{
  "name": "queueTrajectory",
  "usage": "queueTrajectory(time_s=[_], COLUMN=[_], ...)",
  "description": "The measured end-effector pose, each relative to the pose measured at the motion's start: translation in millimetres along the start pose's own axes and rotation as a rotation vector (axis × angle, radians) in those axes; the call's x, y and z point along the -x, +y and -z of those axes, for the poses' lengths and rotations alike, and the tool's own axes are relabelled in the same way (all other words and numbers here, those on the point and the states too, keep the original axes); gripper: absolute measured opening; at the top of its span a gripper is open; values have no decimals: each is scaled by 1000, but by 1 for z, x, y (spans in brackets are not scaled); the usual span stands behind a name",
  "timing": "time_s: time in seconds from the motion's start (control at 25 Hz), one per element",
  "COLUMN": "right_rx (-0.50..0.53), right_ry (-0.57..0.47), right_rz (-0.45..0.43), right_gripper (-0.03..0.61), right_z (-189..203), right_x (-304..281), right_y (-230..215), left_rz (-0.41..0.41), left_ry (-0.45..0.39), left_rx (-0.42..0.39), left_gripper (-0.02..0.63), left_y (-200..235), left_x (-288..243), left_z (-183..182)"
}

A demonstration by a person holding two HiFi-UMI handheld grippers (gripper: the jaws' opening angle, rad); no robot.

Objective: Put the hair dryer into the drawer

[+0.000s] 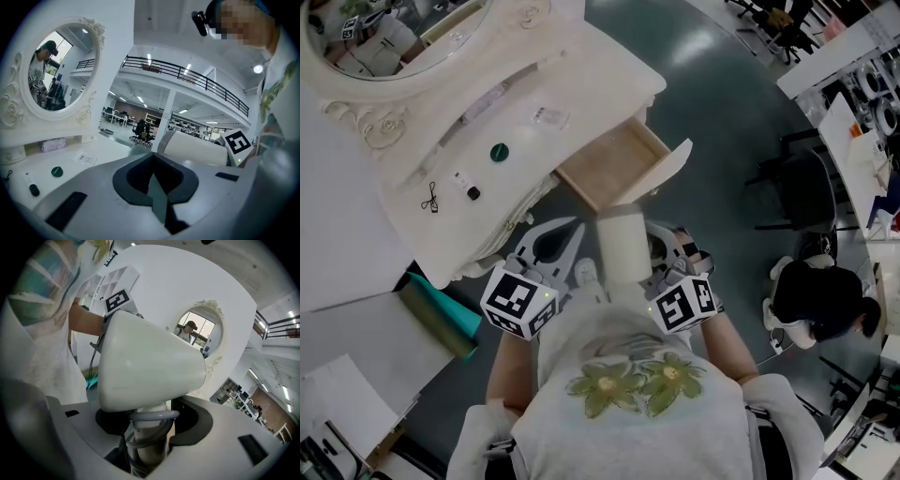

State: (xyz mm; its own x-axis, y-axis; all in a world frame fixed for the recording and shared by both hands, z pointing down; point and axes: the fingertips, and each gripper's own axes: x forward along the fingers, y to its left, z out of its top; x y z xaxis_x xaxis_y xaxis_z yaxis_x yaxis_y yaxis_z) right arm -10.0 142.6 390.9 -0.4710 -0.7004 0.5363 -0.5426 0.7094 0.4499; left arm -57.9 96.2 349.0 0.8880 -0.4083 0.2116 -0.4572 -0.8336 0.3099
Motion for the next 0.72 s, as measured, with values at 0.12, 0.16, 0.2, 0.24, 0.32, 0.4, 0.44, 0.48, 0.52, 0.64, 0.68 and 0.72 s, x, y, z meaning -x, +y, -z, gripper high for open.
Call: queueTrajectory(time_s=[0.12, 0.16, 0.2, 0.24, 0.32, 0.4, 0.44, 0.48, 0.52, 0.64, 0.68, 0.72], right_rx=[12, 19, 27, 37, 64, 96, 110, 124, 135, 158, 159, 156], right_ry=[5, 10, 15, 22, 31, 29, 27, 26, 27, 35, 37, 37], right_rz=[-19, -24, -28, -33, -42, -49, -52, -55, -56, -57, -58, -60], right_gripper=[245, 245, 244, 245, 245, 245, 245, 245, 245, 245, 245, 245], right_z=[6, 8, 10, 13, 17, 19, 20, 21, 22, 28, 30, 32], right_x=[-8, -11, -13, -16, -21, -27, -28, -30, -31, -36, -38, -41], right_y=[-3, -3, -4, -5, -9, -15, -18, -21, -24, -33, -36, -39], left_rz=[-6, -6, -6, -7, -15, -27, -31, -34, -35, -30, -27, -23], left_ry=[8, 16, 25, 34, 40, 37, 37, 38, 42, 56, 57, 56], left_rx=[11, 13, 16, 18, 22, 22, 18, 11, 1, -11, -4, 6], left_gripper=[9, 9, 9, 11, 9, 9, 9, 9, 9, 9, 9, 9], left_y=[6, 7, 9, 11, 17, 22, 24, 25, 26, 30, 32, 34], left_x=[-4, -6, -7, -9, -15, -21, -24, -27, -31, -40, -42, -45], left_z=[3, 4, 6, 8, 7, 2, 0, -2, -4, -8, -8, -9])
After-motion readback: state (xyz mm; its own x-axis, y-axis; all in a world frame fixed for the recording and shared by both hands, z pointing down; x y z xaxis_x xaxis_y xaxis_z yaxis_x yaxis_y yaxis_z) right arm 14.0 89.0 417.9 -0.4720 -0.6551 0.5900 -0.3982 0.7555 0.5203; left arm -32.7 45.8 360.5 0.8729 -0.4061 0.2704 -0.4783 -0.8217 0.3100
